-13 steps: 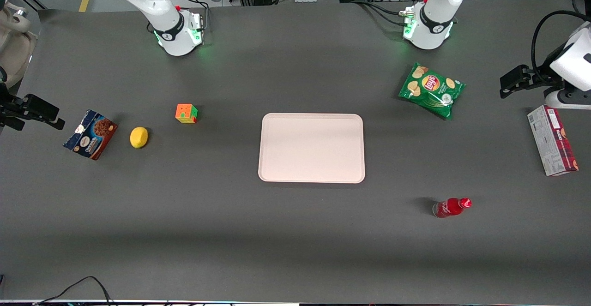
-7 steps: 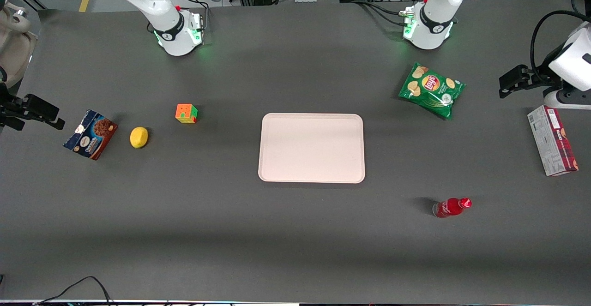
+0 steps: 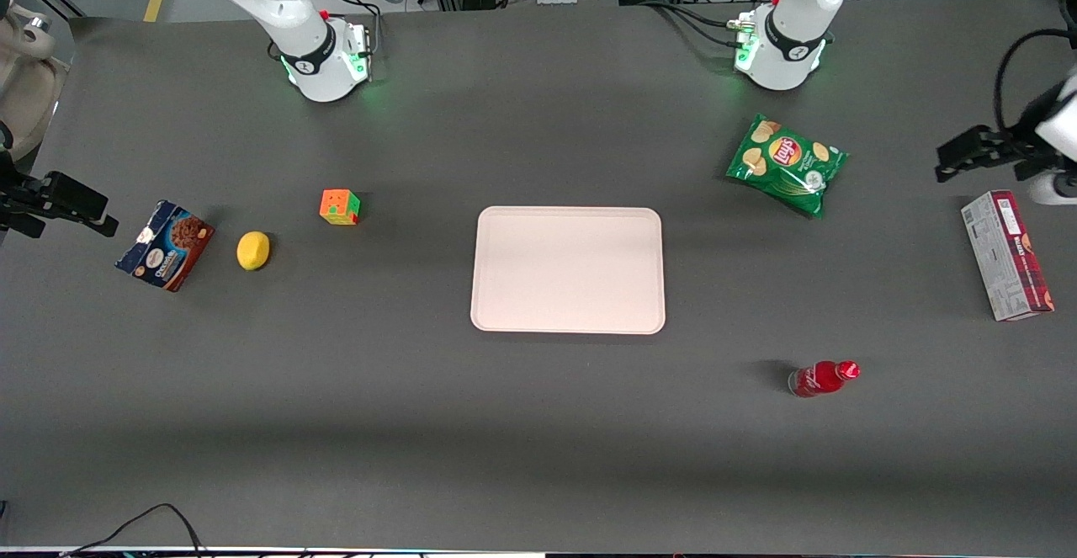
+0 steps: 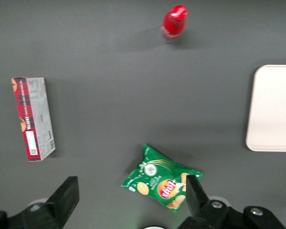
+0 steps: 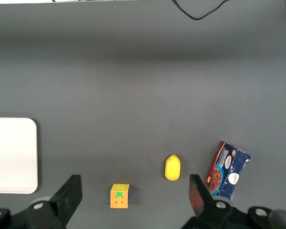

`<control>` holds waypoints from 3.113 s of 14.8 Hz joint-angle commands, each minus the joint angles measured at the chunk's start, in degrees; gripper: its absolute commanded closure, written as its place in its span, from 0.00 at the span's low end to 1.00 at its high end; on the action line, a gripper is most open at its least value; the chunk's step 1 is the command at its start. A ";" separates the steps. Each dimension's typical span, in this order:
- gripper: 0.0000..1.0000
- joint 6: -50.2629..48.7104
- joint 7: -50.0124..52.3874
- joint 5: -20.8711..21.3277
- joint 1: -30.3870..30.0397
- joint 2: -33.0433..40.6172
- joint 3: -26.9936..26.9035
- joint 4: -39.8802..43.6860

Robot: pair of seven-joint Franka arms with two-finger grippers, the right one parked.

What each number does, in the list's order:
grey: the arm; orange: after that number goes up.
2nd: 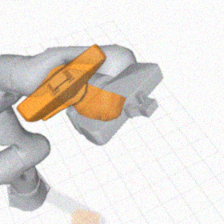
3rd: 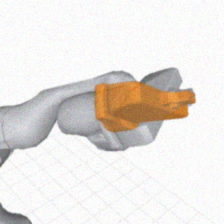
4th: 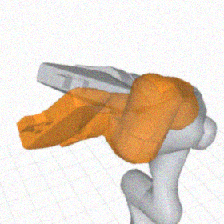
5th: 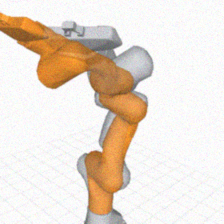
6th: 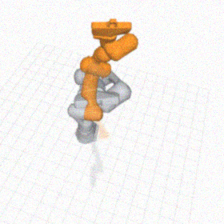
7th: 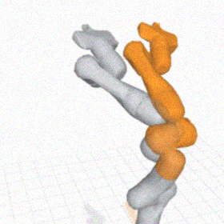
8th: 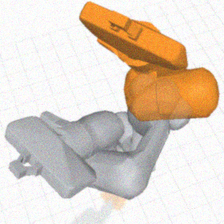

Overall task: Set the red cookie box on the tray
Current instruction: 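Move the left gripper down toward the red plaid shortbread box, then close the left gripper on the red shortbread box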

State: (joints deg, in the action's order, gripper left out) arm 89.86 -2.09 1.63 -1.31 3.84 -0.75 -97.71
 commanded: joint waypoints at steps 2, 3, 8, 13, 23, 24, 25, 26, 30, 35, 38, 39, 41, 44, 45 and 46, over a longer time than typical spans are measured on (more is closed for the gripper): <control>0.00 7.68 -8.18 1.36 0.52 0.64 -9.33 -7.83; 0.00 9.70 -8.28 1.36 0.52 0.64 -11.09 -10.02; 0.00 23.93 -17.84 4.26 0.34 0.47 -19.36 -20.66; 0.00 32.04 -22.76 4.26 -0.10 -3.04 -22.70 -25.07; 0.00 46.01 -47.81 -12.77 -1.50 -17.89 -30.80 -24.46; 0.00 46.46 -49.39 -14.36 -1.76 -19.21 -30.80 -24.37; 0.00 46.55 -50.37 -15.50 -2.37 -20.35 -30.89 -23.94; 0.00 46.55 -50.90 -16.65 -2.47 -21.84 -30.89 -22.97; 0.00 46.55 -55.29 -23.06 -3.26 -28.43 -30.89 -19.11; 0.00 46.90 -55.47 -24.48 -4.49 -32.48 -30.89 -16.73; 0.00 47.17 -55.39 -24.57 -4.58 -32.93 -30.89 -16.72; 0.00 47.17 -55.30 -24.83 -4.58 -33.37 -30.89 -16.72; 0.04 47.87 -55.21 -27.28 -4.40 -34.07 -30.89 -16.72; 0.29 49.01 -55.04 -27.65 -4.05 -34.78 -30.80 -16.72; 0.37 49.01 -55.03 -27.56 -3.96 -34.60 -30.80 -16.64; 0.48 49.01 -55.03 -27.47 -3.88 -34.60 -30.80 -16.64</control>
State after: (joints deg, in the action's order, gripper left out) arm 138.41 -55.91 -24.56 -5.74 -30.07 -31.20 -115.26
